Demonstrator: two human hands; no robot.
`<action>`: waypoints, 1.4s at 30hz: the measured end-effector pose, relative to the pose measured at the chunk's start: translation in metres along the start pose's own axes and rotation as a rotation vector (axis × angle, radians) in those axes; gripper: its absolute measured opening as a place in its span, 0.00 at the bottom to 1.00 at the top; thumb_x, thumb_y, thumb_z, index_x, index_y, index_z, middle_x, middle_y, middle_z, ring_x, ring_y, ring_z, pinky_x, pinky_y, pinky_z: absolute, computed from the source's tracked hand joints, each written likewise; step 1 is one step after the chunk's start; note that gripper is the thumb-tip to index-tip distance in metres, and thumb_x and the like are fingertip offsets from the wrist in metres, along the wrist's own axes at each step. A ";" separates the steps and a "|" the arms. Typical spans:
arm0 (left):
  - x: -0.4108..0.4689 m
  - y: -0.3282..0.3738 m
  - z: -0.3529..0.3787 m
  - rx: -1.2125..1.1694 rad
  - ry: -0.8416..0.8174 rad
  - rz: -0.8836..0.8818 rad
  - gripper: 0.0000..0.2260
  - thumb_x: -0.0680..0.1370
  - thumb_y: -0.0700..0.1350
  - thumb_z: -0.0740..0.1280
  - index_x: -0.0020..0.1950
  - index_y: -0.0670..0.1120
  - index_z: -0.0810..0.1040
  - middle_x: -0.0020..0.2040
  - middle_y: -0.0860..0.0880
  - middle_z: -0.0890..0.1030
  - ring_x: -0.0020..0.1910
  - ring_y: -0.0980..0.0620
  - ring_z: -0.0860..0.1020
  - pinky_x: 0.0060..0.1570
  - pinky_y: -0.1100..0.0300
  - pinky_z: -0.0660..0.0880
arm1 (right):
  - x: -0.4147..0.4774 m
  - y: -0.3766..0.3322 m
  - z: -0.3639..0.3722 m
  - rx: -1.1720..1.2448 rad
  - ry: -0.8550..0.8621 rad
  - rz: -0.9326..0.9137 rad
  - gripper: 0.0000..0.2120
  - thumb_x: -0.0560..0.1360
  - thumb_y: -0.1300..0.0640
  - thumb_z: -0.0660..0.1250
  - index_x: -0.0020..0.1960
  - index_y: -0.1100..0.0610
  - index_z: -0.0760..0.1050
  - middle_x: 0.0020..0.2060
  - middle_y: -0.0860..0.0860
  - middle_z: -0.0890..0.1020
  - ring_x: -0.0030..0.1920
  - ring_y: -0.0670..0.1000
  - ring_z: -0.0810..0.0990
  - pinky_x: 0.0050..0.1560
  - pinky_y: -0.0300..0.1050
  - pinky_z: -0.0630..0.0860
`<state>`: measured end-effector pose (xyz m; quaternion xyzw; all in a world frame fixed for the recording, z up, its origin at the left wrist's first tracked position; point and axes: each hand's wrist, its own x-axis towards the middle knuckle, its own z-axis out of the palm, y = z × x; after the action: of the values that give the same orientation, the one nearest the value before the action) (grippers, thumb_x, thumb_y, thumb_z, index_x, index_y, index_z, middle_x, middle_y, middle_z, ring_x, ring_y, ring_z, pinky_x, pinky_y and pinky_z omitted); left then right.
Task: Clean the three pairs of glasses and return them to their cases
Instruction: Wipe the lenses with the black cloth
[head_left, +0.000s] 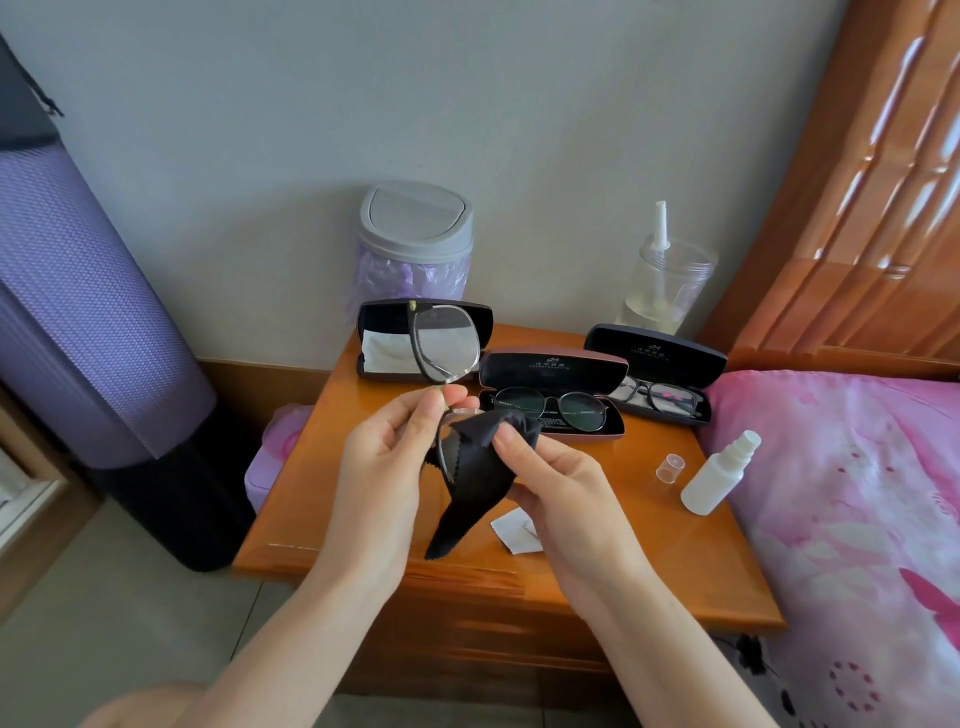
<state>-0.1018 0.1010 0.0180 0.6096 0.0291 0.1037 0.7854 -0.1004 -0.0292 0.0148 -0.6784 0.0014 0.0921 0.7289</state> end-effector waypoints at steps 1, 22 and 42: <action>0.000 0.001 0.000 -0.011 0.006 -0.005 0.12 0.71 0.54 0.62 0.47 0.53 0.81 0.46 0.56 0.85 0.52 0.56 0.82 0.55 0.59 0.76 | -0.001 0.001 0.000 -0.019 0.001 0.006 0.20 0.69 0.43 0.64 0.52 0.54 0.83 0.46 0.48 0.86 0.52 0.43 0.82 0.63 0.48 0.71; 0.010 0.008 -0.010 -0.216 0.027 -0.077 0.10 0.77 0.46 0.61 0.50 0.45 0.81 0.45 0.51 0.86 0.51 0.55 0.83 0.51 0.64 0.78 | -0.009 -0.028 -0.036 -0.097 0.073 -0.101 0.06 0.74 0.59 0.68 0.48 0.59 0.82 0.41 0.54 0.86 0.45 0.50 0.85 0.42 0.36 0.79; 0.011 0.003 -0.007 -0.124 -0.001 -0.111 0.09 0.75 0.46 0.63 0.44 0.47 0.82 0.41 0.53 0.86 0.51 0.53 0.83 0.63 0.54 0.72 | -0.006 -0.017 -0.058 -1.189 0.293 -0.303 0.13 0.75 0.61 0.66 0.59 0.53 0.78 0.56 0.48 0.77 0.57 0.49 0.74 0.55 0.40 0.69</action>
<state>-0.0926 0.1107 0.0197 0.5574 0.0559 0.0614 0.8261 -0.0965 -0.0889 0.0282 -0.9659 -0.0462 -0.1210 0.2244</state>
